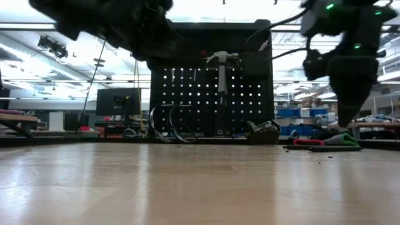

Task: Hang tools onto peg board
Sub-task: Put the bottom black pen into the top basket of the peg board

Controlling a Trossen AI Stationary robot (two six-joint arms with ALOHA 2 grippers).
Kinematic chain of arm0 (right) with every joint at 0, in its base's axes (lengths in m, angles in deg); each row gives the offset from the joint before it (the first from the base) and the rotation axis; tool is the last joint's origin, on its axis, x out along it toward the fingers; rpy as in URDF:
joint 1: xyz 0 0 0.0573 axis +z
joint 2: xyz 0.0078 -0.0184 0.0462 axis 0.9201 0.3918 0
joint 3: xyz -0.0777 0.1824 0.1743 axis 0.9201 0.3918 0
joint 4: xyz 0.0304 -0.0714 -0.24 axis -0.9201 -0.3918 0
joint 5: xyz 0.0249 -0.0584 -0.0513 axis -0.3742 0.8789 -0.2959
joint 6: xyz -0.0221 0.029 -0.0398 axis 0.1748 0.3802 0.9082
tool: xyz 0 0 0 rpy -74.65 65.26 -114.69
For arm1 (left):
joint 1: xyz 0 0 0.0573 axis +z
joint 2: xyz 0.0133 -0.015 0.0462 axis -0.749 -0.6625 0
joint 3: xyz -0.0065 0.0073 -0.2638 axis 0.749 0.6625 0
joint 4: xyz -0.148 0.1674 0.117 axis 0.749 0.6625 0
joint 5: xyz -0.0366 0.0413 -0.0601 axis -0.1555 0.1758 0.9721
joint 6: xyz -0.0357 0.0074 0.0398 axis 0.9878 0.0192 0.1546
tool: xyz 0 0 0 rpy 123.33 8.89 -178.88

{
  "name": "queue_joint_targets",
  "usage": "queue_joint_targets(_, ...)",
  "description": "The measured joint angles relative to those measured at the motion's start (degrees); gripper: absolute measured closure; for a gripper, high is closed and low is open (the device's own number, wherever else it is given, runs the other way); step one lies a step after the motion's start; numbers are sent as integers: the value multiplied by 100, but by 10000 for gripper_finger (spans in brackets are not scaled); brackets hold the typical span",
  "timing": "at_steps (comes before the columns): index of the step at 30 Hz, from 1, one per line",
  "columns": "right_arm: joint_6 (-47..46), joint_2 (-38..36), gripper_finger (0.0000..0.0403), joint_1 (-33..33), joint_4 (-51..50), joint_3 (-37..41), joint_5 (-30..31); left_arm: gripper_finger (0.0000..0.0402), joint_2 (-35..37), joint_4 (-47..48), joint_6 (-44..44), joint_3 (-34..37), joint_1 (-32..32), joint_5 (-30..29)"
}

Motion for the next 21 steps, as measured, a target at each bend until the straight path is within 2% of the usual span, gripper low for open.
queue_joint_targets(4,934,885,276,-344,-46,-312,-197,230,188,-500,-10,379,-98,-155)
queue_joint_targets(10,2314,1848,271,-766,-312,-904,-362,230,782,-465,123,873,37,-280)
queue_joint_targets(14,2906,2167,247,-880,-620,-1176,-299,230,999,-425,149,1093,81,-261)
queue_joint_targets(21,3435,2199,195,-1152,-797,-1179,-287,230,1044,-315,367,1215,74,-268)
